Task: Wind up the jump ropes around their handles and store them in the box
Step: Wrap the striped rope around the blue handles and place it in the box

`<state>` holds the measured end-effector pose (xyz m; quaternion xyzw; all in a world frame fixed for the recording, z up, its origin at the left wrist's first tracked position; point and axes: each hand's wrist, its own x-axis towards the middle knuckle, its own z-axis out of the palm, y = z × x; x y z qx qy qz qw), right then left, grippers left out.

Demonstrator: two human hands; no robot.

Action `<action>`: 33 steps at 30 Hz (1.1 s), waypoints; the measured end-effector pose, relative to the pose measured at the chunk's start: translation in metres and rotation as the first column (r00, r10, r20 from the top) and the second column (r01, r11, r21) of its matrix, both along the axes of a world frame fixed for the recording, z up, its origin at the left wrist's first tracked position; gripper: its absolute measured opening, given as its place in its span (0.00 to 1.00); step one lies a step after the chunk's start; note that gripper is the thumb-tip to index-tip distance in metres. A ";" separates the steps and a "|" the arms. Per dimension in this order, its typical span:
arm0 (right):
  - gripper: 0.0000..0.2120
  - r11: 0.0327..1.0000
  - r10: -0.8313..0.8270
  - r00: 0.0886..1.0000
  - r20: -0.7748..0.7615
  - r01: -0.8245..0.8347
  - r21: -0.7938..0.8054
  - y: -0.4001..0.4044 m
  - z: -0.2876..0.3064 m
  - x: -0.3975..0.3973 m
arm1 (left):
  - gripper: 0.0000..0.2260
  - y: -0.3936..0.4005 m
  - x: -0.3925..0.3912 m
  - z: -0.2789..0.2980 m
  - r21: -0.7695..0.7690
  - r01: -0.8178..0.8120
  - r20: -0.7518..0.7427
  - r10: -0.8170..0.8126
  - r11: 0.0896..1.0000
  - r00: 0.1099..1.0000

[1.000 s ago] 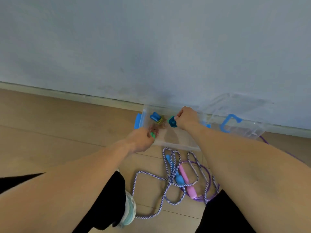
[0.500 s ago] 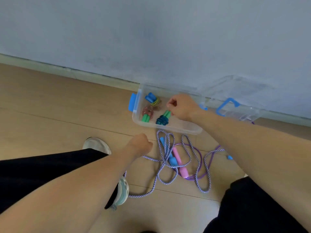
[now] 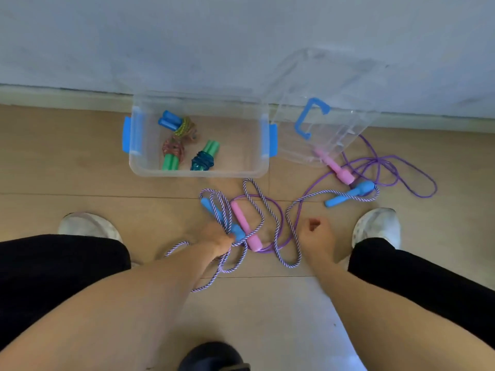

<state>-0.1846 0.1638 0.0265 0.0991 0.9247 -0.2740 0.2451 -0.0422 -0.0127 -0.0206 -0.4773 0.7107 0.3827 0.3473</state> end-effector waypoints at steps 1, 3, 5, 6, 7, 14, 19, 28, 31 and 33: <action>0.08 0.998 -0.056 0.998 0.023 0.056 0.034 0.011 -0.008 -0.003 | 0.17 -0.002 0.003 0.001 0.043 0.054 0.003 -0.054 0.998 0.999; 0.11 0.987 -0.158 0.987 0.039 0.157 0.041 0.022 -0.019 -0.017 | 0.09 -0.009 0.004 0.011 0.199 0.020 -0.027 -0.015 0.980 1.000; 0.15 0.979 -0.205 0.977 0.063 0.204 0.022 0.021 -0.027 -0.034 | 0.12 -0.021 0.004 0.028 0.310 0.013 0.001 -0.014 0.951 1.000; 0.19 0.981 -0.192 0.979 0.067 0.190 0.033 0.018 -0.030 -0.042 | 0.14 -0.027 0.001 0.041 0.339 0.030 0.028 -0.042 0.940 0.999; 0.23 0.983 -0.178 0.982 0.061 0.175 0.051 0.014 -0.033 -0.050 | 0.14 -0.033 -0.002 0.054 0.366 0.050 0.037 -0.068 0.929 0.997; 0.31 0.984 0.068 0.989 0.133 -0.088 0.154 0.007 -0.037 -0.078 | 0.04 -0.059 -0.023 0.116 0.425 0.128 0.078 -0.178 0.896 0.981; 0.16 0.976 0.048 0.998 0.031 -0.053 0.211 0.028 -0.041 -0.080 | 0.04 -0.062 -0.010 0.125 0.307 0.175 0.175 -0.236 0.936 0.956; 0.15 0.976 -0.214 0.976 0.051 0.216 -0.041 0.013 -0.005 -0.050 | 0.05 -0.061 0.003 0.127 0.101 0.355 0.008 -0.357 0.930 0.934; 0.16 0.996 0.084 0.952 0.295 -0.089 0.005 -0.005 0.028 -0.051 | 0.09 -0.065 -0.008 0.150 0.107 0.461 -0.077 -0.455 0.881 0.887; 0.10 0.918 0.337 0.773 0.538 -0.396 -0.007 -0.013 0.066 -0.063 | 0.08 -0.068 -0.017 0.172 0.134 0.493 -0.146 -0.475 0.860 0.868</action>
